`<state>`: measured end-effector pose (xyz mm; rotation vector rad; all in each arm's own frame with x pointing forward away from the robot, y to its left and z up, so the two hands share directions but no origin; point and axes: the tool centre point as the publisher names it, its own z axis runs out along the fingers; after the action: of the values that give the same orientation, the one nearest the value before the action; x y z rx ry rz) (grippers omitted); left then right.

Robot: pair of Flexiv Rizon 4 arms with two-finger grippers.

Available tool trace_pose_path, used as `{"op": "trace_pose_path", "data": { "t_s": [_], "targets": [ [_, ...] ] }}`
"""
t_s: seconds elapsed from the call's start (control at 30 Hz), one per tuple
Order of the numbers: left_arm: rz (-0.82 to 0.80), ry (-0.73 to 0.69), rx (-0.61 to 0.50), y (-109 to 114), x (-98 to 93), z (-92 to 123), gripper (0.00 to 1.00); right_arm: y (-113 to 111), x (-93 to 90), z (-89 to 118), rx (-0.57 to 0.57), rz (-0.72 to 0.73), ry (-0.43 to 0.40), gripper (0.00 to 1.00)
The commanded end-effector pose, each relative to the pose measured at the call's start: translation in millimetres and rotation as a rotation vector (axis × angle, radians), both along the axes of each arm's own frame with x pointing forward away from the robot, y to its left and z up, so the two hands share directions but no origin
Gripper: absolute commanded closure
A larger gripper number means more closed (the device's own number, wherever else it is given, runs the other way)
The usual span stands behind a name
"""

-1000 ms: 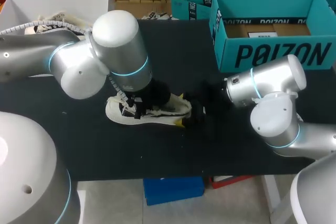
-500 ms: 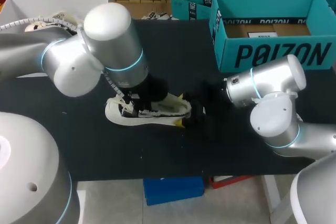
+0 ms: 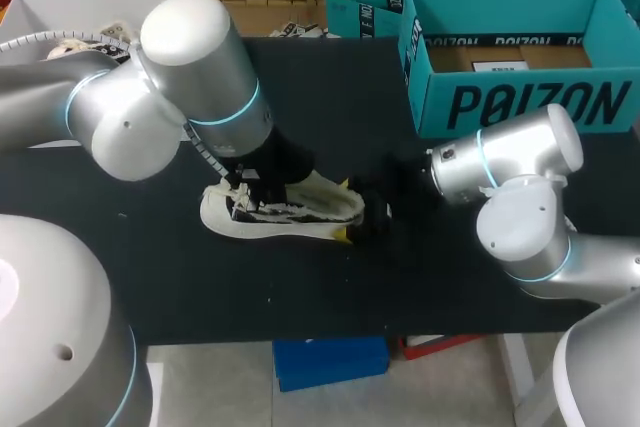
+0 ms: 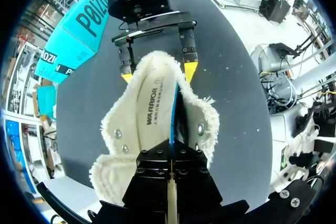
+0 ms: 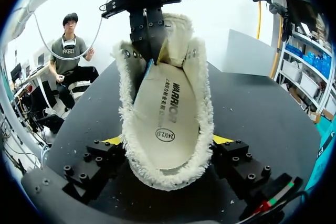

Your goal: Take the shoe out of the shoebox, open the shoe tongue, remove and reinsert the insole, then place the shoe into the shoebox

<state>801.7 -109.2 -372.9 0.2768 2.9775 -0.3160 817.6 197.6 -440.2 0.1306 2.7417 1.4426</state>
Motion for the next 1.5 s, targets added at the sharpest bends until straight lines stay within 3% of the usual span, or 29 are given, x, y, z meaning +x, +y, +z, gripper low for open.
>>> {"op": "trace_pose_path", "data": {
  "t_s": [0.03, 0.4, 0.8, 0.83, 0.87, 0.9, 1.03, 1.33, 1.5],
  "targets": [
    [-0.006, 0.001, -0.006, 2.9, -4.3, 7.8, 1.00, 0.3, 0.3, -5.1, -0.001, -0.002, 0.001, 1.00],
    [-0.002, -0.003, -0.029, 3.3, -3.0, 16.8, 1.00, 0.3, 0.3, -5.1, -0.001, -0.002, 0.001, 1.00],
    [0.006, 0.018, -0.024, 0.4, -0.8, 9.0, 1.00, 0.3, 0.3, -5.1, -0.001, -0.002, 0.001, 1.00],
    [0.008, 0.022, -0.020, -0.9, 0.0, 7.0, 0.97, 0.3, 0.3, -5.1, -0.001, -0.002, 0.001, 1.00],
    [0.006, 0.031, -0.020, -2.2, 0.7, 5.2, 0.67, 0.3, 0.3, -5.1, -0.001, -0.002, 0.001, 1.00],
    [0.002, 0.038, -0.017, -4.4, 1.5, 3.4, 0.47, 0.3, 0.3, -5.1, -0.001, -0.002, 0.001, 1.00],
    [-0.021, 0.055, -0.017, -19.2, 2.9, 0.2, 0.62, 0.3, 0.3, -5.1, -0.001, -0.002, 0.001, 1.00],
    [-0.111, 0.044, -0.031, -59.2, -1.6, 0.6, 0.65, 0.3, 0.3, -5.1, -0.001, -0.002, 0.001, 1.00],
    [-0.142, 0.050, -0.030, -69.9, -3.8, -1.3, 0.67, 0.3, 0.3, -5.1, -0.001, -0.002, 0.001, 1.00]
  ]
}}
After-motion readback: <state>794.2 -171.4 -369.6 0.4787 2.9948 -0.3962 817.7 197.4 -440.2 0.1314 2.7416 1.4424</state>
